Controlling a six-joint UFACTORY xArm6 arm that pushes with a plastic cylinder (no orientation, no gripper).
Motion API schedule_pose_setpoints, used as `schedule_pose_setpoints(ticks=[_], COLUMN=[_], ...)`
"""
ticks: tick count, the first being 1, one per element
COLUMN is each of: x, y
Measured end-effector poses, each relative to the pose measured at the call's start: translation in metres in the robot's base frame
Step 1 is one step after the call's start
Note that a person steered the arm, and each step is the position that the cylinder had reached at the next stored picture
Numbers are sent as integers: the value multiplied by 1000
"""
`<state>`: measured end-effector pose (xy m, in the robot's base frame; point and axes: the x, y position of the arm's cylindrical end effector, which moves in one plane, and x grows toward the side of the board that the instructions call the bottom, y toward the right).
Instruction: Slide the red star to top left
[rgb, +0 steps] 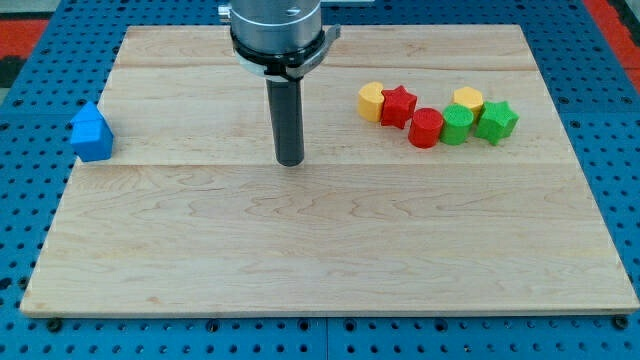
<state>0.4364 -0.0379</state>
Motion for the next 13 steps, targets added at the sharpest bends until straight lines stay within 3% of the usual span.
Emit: schedule_pose_setpoints(ticks=[3, 9, 12, 13], x=[37, 48, 45, 13], y=[9, 21, 131, 149])
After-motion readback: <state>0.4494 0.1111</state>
